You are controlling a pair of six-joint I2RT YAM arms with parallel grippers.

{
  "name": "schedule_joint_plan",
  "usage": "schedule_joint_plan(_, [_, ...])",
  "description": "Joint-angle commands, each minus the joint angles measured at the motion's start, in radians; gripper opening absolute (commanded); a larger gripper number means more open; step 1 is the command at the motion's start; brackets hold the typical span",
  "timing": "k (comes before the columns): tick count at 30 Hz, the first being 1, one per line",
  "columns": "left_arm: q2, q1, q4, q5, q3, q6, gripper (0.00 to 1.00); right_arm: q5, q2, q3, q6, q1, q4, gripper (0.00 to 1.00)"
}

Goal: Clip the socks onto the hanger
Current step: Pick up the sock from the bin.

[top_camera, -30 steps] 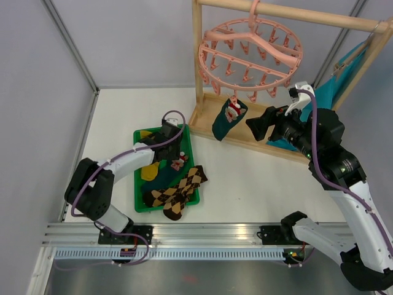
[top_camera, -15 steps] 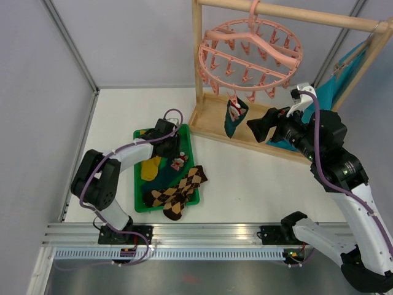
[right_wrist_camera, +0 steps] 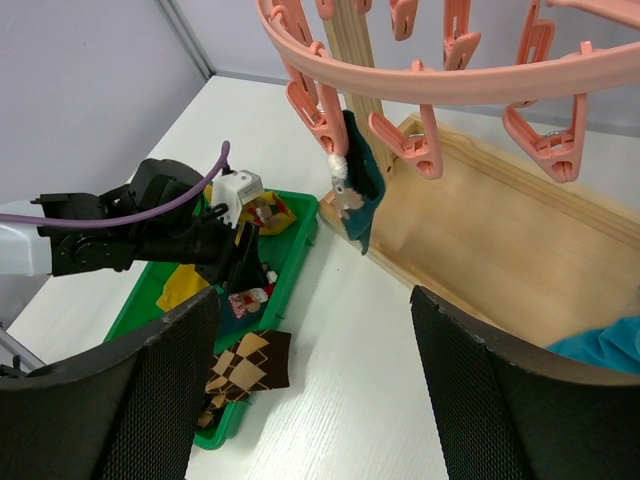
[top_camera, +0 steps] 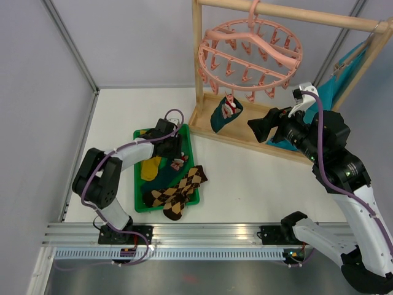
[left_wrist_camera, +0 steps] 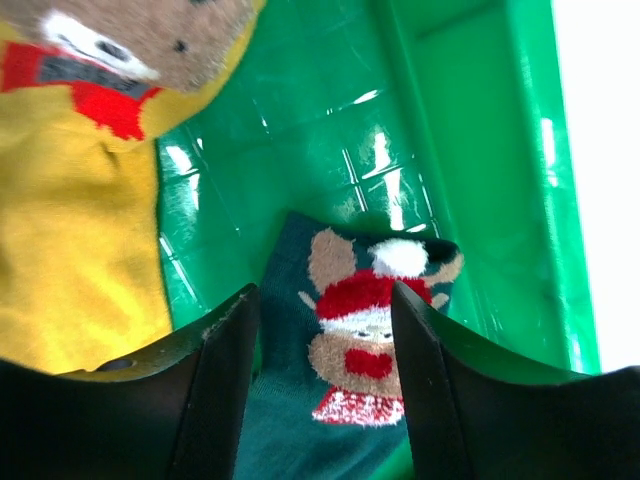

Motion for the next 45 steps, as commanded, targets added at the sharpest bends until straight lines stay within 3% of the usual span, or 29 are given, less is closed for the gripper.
schedule_joint_plan(1, [-0.068,0.003,-0.008,-0.030,0.036,0.019,0.61,-0.016,-0.009,0.040,0.002,-0.001,0.007,0.83])
schedule_joint_plan(6, [-0.054,0.004,-0.022,-0.057,0.041,0.018,0.63,-0.016,-0.001,0.049,-0.003,-0.001,0.000,0.84])
schedule_joint_plan(22, [0.050,0.004,-0.035,0.065,0.062,0.037,0.59,-0.033,-0.005,0.043,0.002,-0.001,0.005,0.84])
schedule_joint_plan(25, [0.064,0.003,-0.029,0.087,0.061,0.036,0.49,-0.033,-0.010,0.041,0.002,-0.001,0.005,0.84])
schedule_joint_plan(29, [0.058,0.003,-0.023,0.108,0.059,0.034,0.15,-0.033,-0.013,0.038,0.002,-0.001,0.007,0.84])
schedule_joint_plan(31, [0.046,0.003,-0.023,0.119,0.061,0.034,0.03,-0.033,-0.012,0.037,0.002,-0.001,0.005,0.84])
schedule_joint_plan(38, [-0.118,0.003,-0.032,0.141,0.067,0.011,0.02,-0.030,-0.010,0.038,0.002,-0.001,0.008,0.84])
schedule_joint_plan(45, [-0.392,0.003,-0.061,0.154,0.098,0.019,0.02,-0.005,-0.005,0.064,-0.007,0.001,-0.004,0.84])
